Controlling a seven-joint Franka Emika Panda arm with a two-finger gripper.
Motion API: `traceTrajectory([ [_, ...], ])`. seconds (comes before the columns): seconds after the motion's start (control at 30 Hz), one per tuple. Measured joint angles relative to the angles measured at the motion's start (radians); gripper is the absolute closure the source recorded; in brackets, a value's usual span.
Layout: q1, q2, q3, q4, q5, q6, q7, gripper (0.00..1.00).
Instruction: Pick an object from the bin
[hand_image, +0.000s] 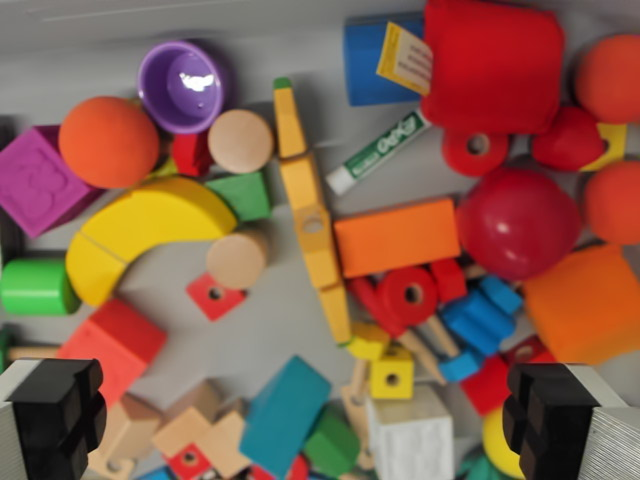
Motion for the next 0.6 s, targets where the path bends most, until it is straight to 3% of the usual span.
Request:
traceTrajectory([
  [0.6, 0.04, 0.041, 0.004, -0.071, -0.002, 0.094, 0.146, 0.0],
])
